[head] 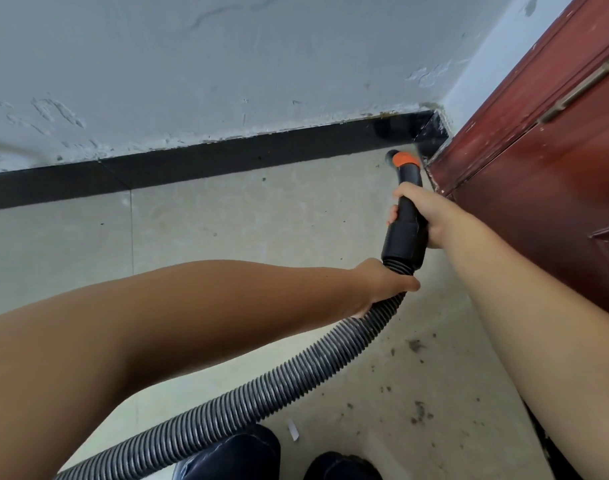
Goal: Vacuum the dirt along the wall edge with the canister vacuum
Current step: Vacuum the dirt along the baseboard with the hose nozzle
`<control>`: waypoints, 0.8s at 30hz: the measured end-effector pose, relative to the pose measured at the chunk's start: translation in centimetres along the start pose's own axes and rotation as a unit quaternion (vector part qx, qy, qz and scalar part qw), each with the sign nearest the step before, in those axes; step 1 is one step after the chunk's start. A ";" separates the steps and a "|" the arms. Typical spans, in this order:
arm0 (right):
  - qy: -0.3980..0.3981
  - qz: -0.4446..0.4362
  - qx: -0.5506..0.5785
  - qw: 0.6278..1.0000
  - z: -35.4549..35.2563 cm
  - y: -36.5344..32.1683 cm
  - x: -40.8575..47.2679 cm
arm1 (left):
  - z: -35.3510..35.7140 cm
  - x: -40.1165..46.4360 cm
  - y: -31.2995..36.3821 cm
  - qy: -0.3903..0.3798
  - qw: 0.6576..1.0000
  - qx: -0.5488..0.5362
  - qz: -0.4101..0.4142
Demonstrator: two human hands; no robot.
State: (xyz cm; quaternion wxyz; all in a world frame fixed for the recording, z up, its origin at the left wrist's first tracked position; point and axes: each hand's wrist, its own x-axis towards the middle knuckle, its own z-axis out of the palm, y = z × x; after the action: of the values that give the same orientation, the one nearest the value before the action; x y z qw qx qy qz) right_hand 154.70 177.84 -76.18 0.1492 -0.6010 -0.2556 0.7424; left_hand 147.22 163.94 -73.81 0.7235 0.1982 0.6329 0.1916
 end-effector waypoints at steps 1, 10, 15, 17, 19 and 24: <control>-0.009 0.008 -0.007 1.000 0.2 0.4 -0.3 | 0.1 -0.2 -0.5 0.000 1.000 -0.005 -0.004; -0.039 0.013 -0.020 0.999 2.2 1.3 -1.0 | -0.5 -1.2 -1.8 0.038 0.999 -0.027 0.008; 0.049 -0.022 0.092 0.994 0.8 -1.0 0.6 | -2.0 0.1 1.5 0.062 0.996 0.033 0.054; 0.068 -0.035 0.104 0.992 0.2 -1.9 1.5 | -2.3 0.9 2.4 0.065 0.995 0.045 0.060; 0.071 -0.037 0.100 0.992 0.0 -2.3 2.2 | -2.2 1.7 2.7 0.065 0.995 0.051 0.059; 0.055 -0.037 0.066 0.996 0.3 -1.2 3.0 | -2.3 2.7 1.5 0.051 0.997 0.037 0.035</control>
State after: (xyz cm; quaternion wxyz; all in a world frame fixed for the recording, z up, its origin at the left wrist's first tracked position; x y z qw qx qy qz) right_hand 153.63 180.35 -77.93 0.2299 -0.6201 -0.2190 0.7174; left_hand 145.29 166.69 -75.54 0.6751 0.2365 0.6687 0.2029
